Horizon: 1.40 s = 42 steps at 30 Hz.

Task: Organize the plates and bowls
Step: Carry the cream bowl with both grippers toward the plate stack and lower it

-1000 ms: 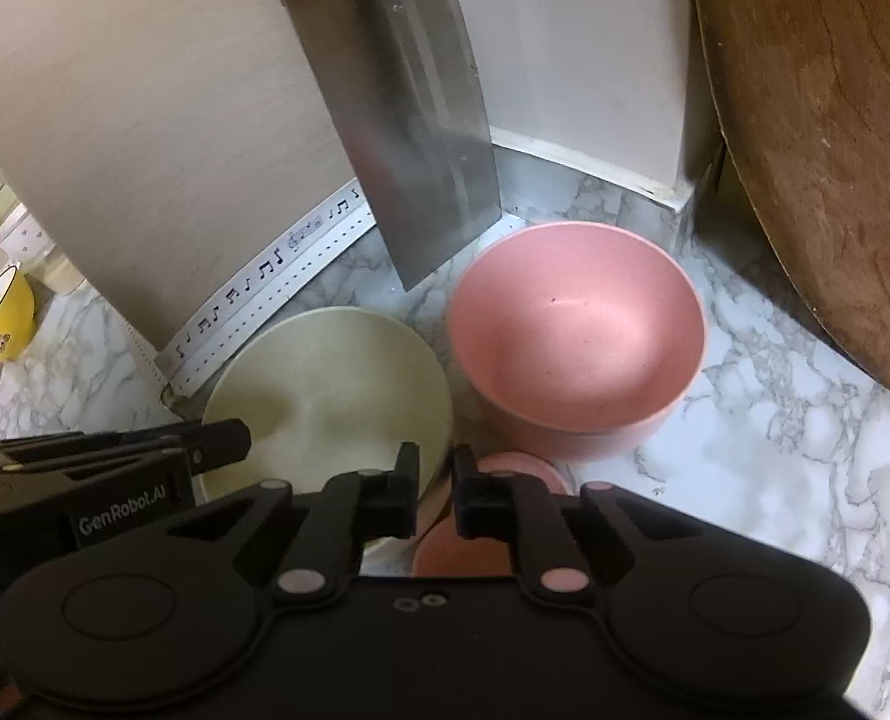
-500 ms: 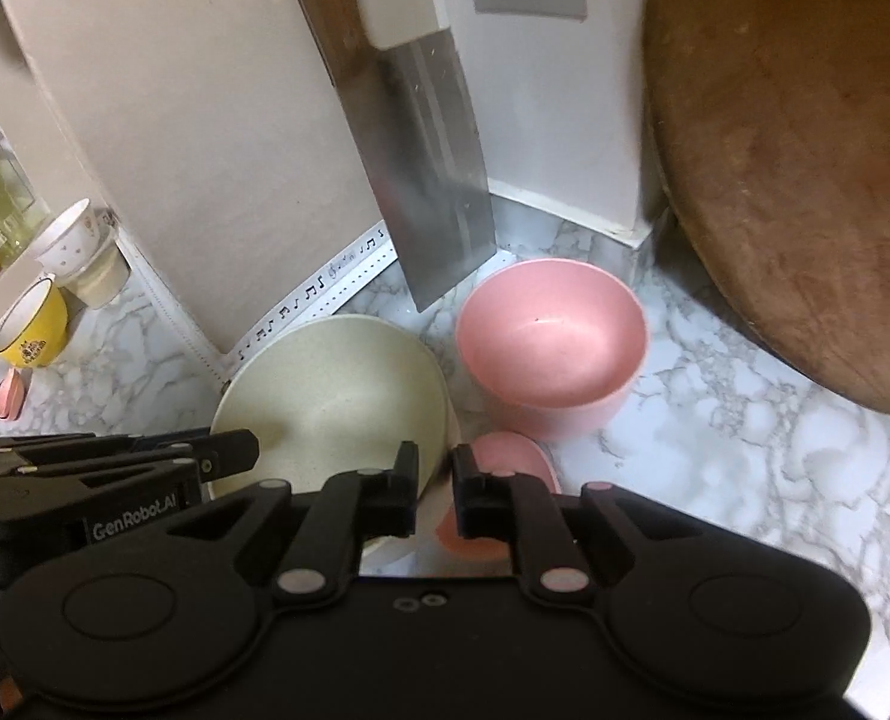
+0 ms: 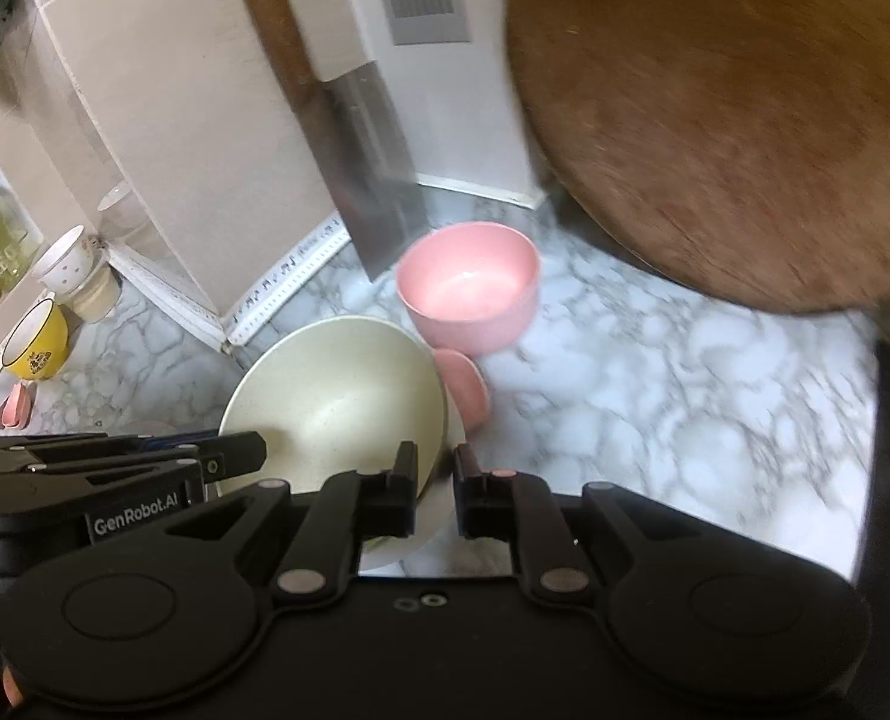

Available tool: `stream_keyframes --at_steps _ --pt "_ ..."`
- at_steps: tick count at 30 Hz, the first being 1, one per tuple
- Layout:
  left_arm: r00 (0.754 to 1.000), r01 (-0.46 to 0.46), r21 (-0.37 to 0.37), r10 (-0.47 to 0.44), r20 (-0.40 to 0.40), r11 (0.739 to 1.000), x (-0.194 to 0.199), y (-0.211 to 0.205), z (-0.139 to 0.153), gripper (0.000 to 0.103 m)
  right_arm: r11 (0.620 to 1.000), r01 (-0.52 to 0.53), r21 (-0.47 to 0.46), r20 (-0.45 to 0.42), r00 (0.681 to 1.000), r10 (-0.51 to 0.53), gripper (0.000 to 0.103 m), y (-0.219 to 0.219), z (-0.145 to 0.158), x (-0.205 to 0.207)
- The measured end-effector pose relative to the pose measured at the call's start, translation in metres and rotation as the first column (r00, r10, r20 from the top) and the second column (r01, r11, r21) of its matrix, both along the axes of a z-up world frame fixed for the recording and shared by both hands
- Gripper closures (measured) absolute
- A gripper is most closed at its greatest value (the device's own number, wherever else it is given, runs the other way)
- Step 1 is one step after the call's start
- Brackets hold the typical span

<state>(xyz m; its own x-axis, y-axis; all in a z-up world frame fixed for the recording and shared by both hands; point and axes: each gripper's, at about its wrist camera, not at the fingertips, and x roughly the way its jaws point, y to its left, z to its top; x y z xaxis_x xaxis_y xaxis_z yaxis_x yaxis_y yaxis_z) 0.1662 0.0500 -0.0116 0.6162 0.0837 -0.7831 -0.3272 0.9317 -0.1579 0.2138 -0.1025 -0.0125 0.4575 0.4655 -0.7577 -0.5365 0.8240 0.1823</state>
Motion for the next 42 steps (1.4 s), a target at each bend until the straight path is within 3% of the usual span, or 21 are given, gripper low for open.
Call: stream_keyframes --at_steps 10,19,31,42 --pt "0.990 0.129 -0.032 -0.130 -0.045 0.991 -0.018 -0.040 -0.019 0.093 0.993 0.115 -0.010 -0.037 0.993 -0.116 0.090 -0.056 -0.020 -0.034" --pt "0.967 0.230 -0.053 -0.234 -0.102 0.972 -0.026 -0.073 -0.046 0.093 0.980 0.195 -0.039 -0.088 0.976 -0.198 0.090 -0.089 -0.041 -0.052" --pt "0.944 0.290 -0.066 -0.296 -0.147 0.955 -0.030 -0.098 -0.063 0.093 0.969 0.243 -0.049 -0.146 0.958 -0.248 0.090 -0.118 -0.065 -0.065" --pt "0.938 0.311 -0.048 -0.314 -0.143 0.949 -0.030 -0.104 -0.063 0.093 0.969 0.244 -0.031 -0.182 0.952 -0.245 0.087 -0.126 -0.073 -0.065"
